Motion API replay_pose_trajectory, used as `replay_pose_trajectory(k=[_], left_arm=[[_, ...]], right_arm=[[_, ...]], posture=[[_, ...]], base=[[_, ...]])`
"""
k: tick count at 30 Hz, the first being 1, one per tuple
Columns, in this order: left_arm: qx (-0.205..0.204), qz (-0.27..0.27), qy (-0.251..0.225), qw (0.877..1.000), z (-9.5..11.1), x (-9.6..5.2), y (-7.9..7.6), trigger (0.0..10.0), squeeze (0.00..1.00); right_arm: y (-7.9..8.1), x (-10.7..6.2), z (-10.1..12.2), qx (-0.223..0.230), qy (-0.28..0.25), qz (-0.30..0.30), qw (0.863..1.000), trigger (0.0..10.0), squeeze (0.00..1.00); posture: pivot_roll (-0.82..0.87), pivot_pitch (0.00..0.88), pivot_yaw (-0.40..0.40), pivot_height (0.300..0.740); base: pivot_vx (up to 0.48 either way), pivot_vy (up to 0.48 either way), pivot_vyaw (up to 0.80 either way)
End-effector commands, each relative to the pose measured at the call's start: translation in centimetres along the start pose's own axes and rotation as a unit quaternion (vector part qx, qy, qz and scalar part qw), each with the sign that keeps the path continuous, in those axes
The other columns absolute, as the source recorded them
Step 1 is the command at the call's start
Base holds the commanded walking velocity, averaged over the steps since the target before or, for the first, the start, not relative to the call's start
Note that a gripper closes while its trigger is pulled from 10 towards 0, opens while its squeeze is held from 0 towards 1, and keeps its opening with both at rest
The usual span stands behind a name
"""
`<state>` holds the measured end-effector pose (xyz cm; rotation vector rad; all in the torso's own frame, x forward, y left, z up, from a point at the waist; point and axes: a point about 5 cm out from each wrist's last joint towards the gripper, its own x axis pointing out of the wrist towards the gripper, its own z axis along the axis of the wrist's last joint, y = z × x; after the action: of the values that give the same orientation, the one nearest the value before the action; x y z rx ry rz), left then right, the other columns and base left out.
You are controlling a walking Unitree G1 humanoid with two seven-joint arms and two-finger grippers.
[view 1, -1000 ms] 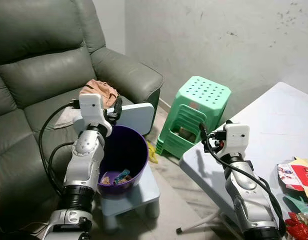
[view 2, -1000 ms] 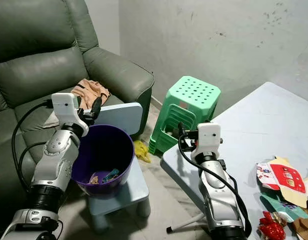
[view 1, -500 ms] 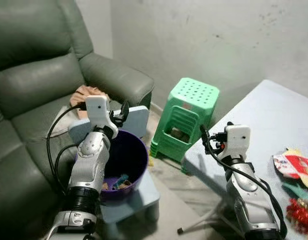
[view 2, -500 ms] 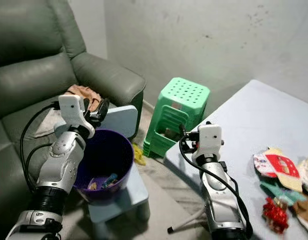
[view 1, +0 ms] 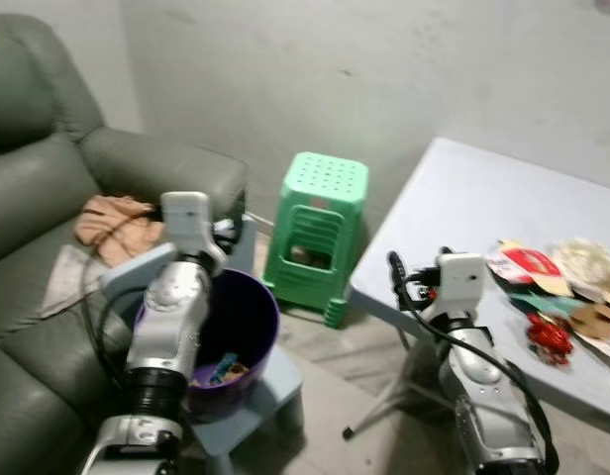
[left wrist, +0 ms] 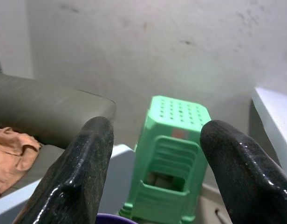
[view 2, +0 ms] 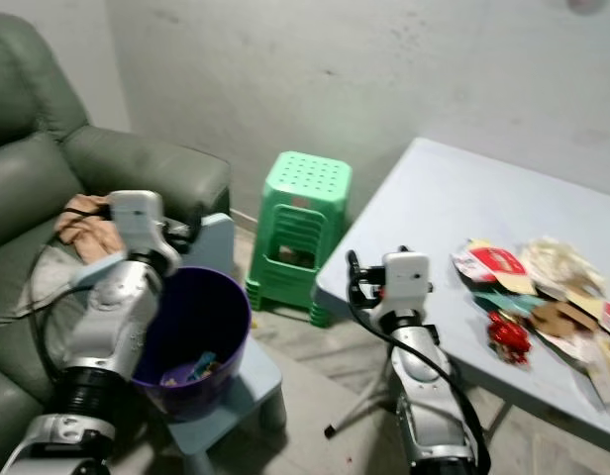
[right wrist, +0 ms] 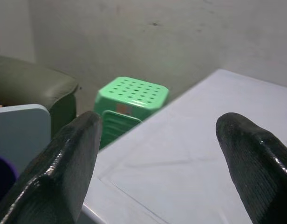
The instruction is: Picking trash to rubbish bin
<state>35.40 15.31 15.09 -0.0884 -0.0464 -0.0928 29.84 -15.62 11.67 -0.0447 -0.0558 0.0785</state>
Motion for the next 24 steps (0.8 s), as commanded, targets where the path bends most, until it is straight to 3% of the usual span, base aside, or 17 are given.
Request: replay_pose_trajectory(k=[1,9,19,24], left_arm=[[0.003,-0.019,0.010,1.000,-0.2,0.3,-1.5,10.0,0.00],[-0.015,-0.026,0.012,0.999,-0.4,0.2,-1.7,10.0,0.00],[0.010,-0.029,0.042,0.999,-1.0,0.3,-1.9,10.0,0.00],[0.008,-0.043,0.061,0.997,-1.4,0.2,-2.2,10.0,0.00]], right_arm=[[-1.0,0.0,0.5,-0.011,-0.008,-0.013,1.000,10.0,0.00],[-1.2,-0.3,0.4,-0.010,-0.004,-0.018,1.000,10.0,0.00],[-1.3,-0.4,0.3,-0.013,0.004,-0.021,1.000,10.0,0.00],[-1.2,-0.5,0.4,0.025,0.008,-0.010,1.000,10.0,0.00]], posture=[[-0.04,0.000,-0.059,0.740],[-0.05,0.000,-0.058,0.740],[-0.05,0.000,-0.057,0.740],[-0.05,0.000,-0.051,0.740]], base=[[0.000,0.000,-0.63],[0.000,0.000,-0.62],[0.000,0.000,-0.61],[0.000,0.000,-0.23]])
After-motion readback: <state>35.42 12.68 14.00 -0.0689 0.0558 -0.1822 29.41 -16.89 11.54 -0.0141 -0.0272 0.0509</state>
